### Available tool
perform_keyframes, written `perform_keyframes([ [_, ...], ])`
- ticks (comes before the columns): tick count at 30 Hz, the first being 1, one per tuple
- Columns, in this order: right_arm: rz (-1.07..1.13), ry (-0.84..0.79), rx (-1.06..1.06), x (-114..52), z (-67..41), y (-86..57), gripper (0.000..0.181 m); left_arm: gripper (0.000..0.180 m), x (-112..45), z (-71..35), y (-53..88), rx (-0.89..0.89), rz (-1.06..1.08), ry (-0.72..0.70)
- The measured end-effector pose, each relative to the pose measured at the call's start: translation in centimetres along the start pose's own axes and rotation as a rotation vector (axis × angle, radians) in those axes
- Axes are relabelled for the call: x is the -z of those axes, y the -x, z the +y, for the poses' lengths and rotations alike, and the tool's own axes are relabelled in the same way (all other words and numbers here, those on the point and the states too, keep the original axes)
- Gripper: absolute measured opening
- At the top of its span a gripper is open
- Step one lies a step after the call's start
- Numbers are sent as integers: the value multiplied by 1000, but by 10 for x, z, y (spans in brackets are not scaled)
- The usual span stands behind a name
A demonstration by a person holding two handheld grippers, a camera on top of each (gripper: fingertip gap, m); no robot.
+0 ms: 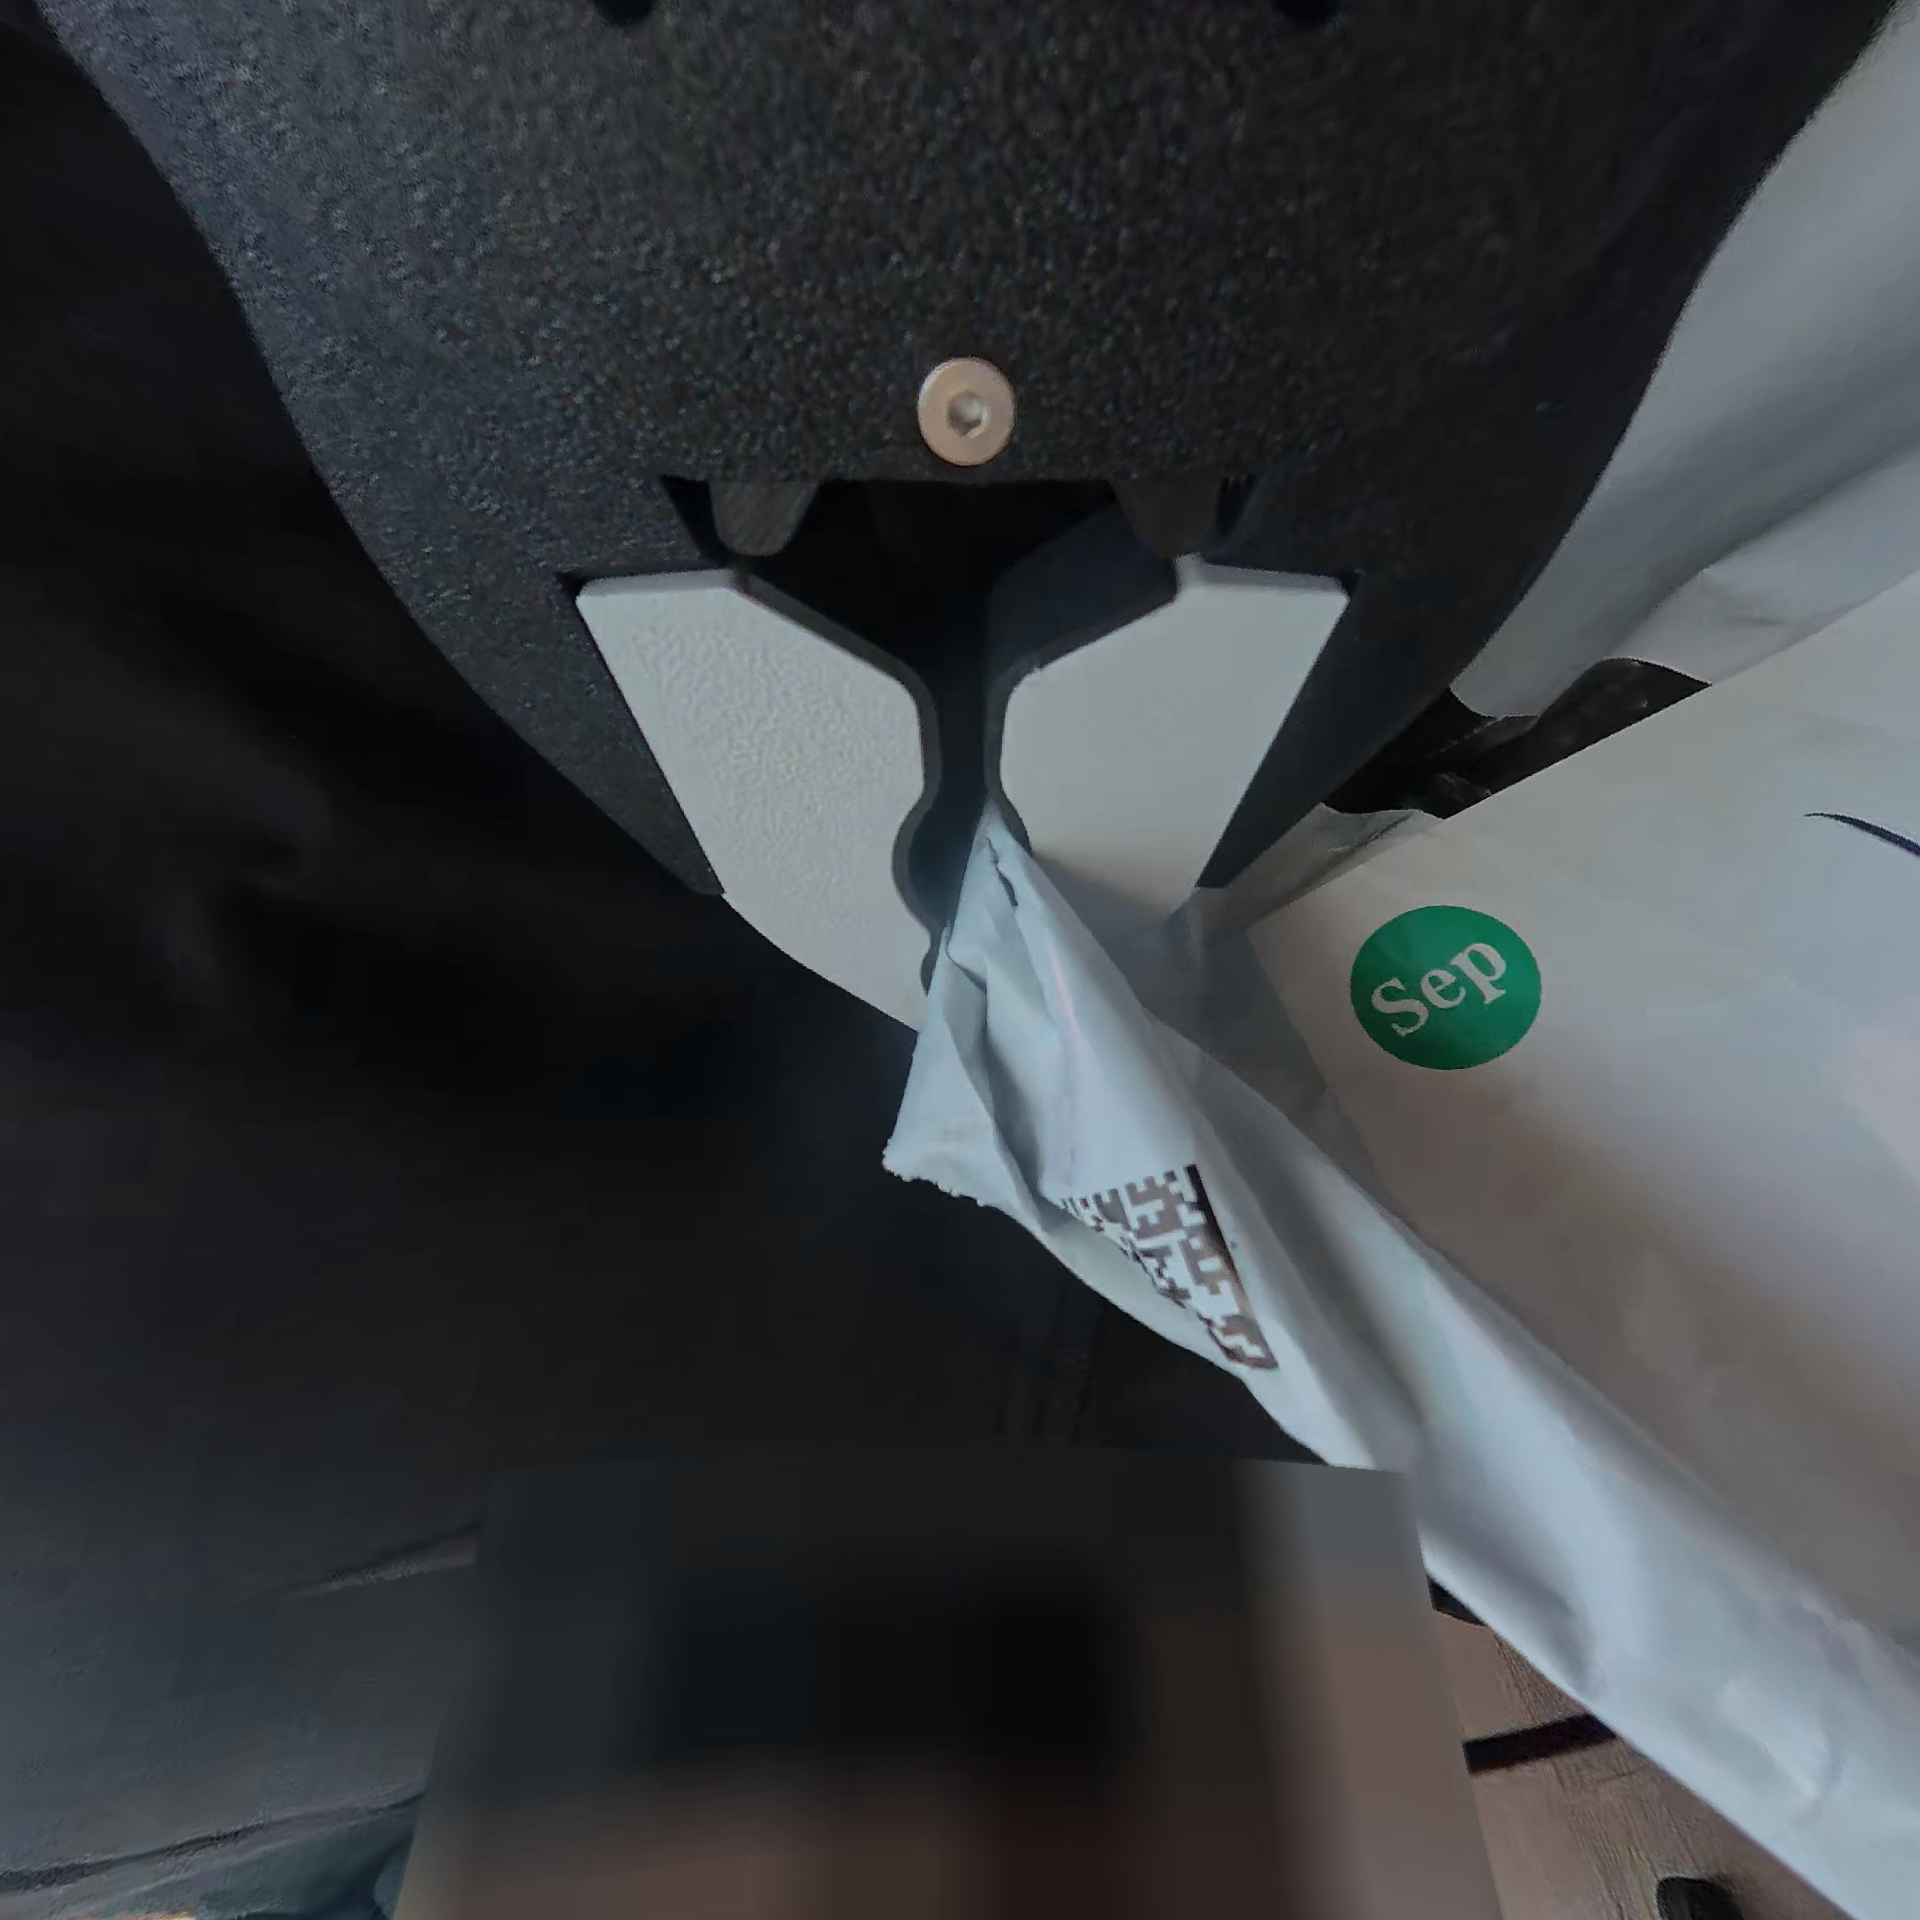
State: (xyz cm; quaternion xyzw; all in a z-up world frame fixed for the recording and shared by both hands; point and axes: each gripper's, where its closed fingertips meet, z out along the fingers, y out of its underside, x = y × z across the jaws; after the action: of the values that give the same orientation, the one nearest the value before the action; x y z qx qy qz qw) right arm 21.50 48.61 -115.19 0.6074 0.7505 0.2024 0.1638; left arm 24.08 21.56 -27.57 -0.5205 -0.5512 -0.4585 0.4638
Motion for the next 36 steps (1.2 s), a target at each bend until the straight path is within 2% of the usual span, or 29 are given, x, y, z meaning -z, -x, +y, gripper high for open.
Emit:
perform_keyframes([
  [2,-93,19,1,2,11,19,8,0,-5,-3,0,-13,4,7],
  [3,-159,-8,-35,10,16,36,2,0,-8,-6,-2,-24,16,12],
  [7,-431,-80,-138,66,56,132,0,0,-12,-23,-17,-96,83,4],
  [10,-590,-199,-92,139,98,188,0,0,-3,-39,-38,-169,118,-28],
  [14,-687,-251,45,230,196,216,0,0,18,-57,-71,-273,164,-62],
  [19,-784,-340,84,349,307,191,0,0,47,-80,-115,-402,273,-160],
  [22,-807,-473,115,443,352,168,0,0,53,-89,-138,-474,339,-177],
  [27,-871,-683,-29,585,386,93,1,0,60,-101,-165,-593,420,-172],
  [30,-926,-861,-37,679,404,32,0,0,72,-108,-175,-650,476,-202],
  [33,-935,-1095,17,799,429,-31,0,0,82,-112,-179,-690,512,-213],
  [36,-854,-1322,180,938,463,-64,0,0,84,-111,-181,-717,543,-200],
])
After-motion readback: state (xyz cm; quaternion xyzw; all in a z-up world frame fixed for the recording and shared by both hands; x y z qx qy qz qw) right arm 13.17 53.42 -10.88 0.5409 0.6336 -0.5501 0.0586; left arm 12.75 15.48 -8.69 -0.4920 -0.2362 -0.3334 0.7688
